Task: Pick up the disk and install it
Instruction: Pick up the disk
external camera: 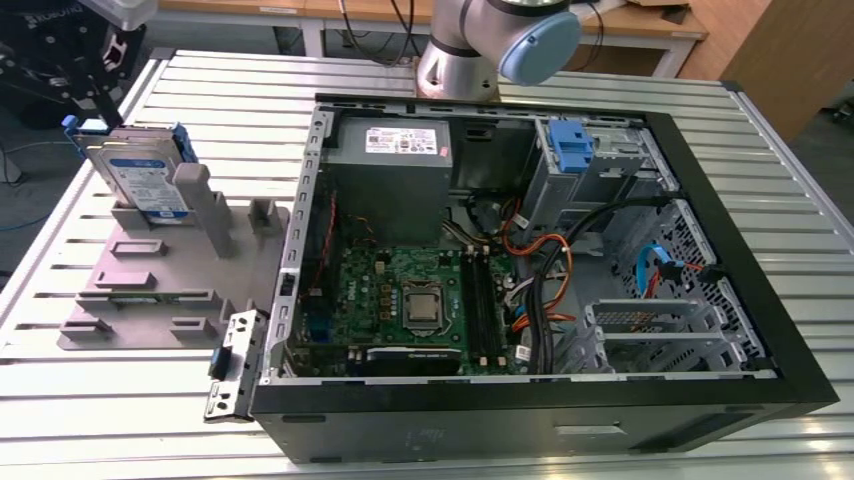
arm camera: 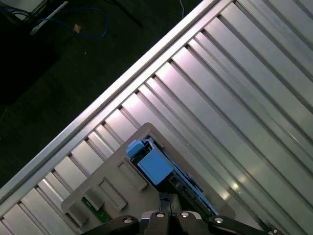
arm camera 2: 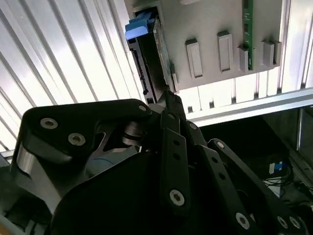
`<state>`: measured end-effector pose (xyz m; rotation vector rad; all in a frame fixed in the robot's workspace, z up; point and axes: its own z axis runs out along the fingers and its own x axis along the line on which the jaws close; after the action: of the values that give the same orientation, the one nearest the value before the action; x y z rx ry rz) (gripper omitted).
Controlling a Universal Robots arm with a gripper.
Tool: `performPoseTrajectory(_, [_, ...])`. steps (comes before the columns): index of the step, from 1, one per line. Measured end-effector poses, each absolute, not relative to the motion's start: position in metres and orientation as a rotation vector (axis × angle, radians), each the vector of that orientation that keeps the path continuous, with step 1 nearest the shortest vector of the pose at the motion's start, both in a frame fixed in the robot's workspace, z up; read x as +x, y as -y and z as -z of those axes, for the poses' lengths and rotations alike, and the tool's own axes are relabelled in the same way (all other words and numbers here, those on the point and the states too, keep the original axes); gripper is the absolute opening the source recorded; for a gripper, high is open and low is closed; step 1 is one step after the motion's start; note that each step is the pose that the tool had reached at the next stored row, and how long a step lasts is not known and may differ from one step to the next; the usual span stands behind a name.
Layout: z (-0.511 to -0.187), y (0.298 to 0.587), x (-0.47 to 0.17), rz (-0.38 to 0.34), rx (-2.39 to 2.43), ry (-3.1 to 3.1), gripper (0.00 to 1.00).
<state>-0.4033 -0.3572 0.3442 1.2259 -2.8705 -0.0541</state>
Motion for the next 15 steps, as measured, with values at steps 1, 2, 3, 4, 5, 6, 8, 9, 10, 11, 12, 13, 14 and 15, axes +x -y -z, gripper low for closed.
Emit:
performPoseTrajectory(1, [-0.3442, 0.3572, -0.4033, 0.054, 1.251, 2.859, 0.11])
performPoseTrajectory(2, [-0.3441, 0.3571, -0.4033, 0.054, 1.276, 2.848, 0.11])
performPoseTrajectory(3, [-0.3441, 0.3572, -0.4033, 0.053, 1.302, 2.836, 0.11])
performPoseTrajectory(4, [-0.3441, 0.3572, -0.4033, 0.053, 1.327, 2.824, 0.11])
performPoseTrajectory(5, [-0.3441, 0.3571, -0.4033, 0.053, 1.354, 2.811, 0.11])
performPoseTrajectory(6, [-0.3441, 0.3572, -0.4033, 0.052, 1.378, 2.798, 0.11])
performPoseTrajectory(8, [-0.3441, 0.3572, -0.4033, 0.052, 1.425, 2.775, 0.11])
performPoseTrajectory(9, [-0.3441, 0.3572, -0.4033, 0.051, 1.447, 2.763, 0.11])
performPoseTrajectory(10, [-0.344, 0.3572, -0.4033, 0.051, 1.47, 2.75, 0.11])
performPoseTrajectory(11, [-0.344, 0.3572, -0.4033, 0.051, 1.493, 2.738, 0.11])
performPoseTrajectory(12, [-0.344, 0.3572, -0.4033, 0.051, 1.511, 2.727, 0.11])
performPoseTrajectory(13, [-0.344, 0.3572, -0.4033, 0.05, 1.525, 2.72, 0.11])
performPoseTrajectory(14, [-0.344, 0.3572, -0.4033, 0.05, 1.535, 2.714, 0.11])
performPoseTrajectory(15, [-0.344, 0.3572, -0.4033, 0.05, 1.539, 2.711, 0.11])
